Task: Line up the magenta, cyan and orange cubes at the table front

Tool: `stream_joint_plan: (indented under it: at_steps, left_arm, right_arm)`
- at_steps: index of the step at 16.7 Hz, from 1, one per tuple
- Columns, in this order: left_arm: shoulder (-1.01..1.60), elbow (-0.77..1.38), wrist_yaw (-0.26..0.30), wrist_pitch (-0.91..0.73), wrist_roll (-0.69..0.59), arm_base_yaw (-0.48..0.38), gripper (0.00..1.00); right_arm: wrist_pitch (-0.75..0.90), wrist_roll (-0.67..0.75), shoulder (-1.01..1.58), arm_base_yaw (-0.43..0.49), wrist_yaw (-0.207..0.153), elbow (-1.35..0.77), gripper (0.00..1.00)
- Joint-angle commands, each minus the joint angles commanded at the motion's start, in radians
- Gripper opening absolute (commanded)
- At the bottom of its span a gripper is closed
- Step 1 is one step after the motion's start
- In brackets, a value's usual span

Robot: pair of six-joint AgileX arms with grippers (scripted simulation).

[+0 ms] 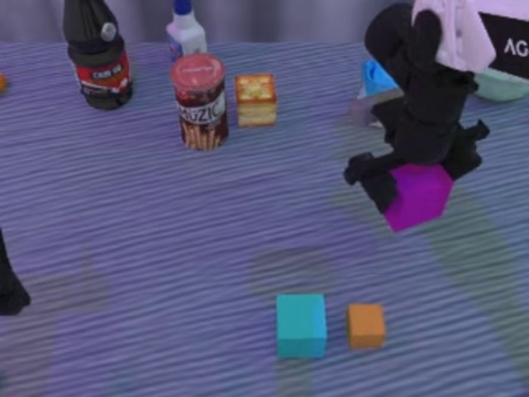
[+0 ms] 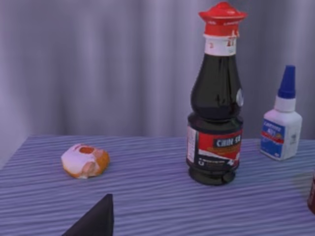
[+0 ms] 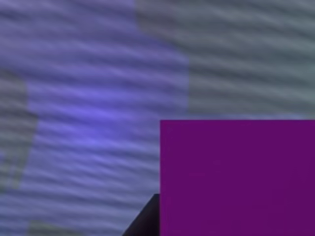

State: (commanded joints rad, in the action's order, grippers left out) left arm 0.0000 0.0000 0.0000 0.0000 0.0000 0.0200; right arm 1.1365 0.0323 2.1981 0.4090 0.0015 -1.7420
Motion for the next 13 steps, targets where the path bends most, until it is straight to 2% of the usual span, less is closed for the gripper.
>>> stream_joint_plan:
  at_steps: [8, 11, 13]
  left_arm:
    - [0.000, 0.000, 0.000, 0.000, 0.000, 0.000, 1.00]
    - [0.000, 0.000, 0.000, 0.000, 0.000, 0.000, 1.00]
    - [0.000, 0.000, 0.000, 0.000, 0.000, 0.000, 1.00]
  right_arm:
    - [0.143, 0.735, 0.155, 0.425, 0.001, -0.283, 0.00]
    - [0.170, 0.909, 0.177, 0.540, 0.006, -0.353, 0.00]
    - [0.178, 0.972, 0.181, 0.586, 0.009, -0.381, 0.00]
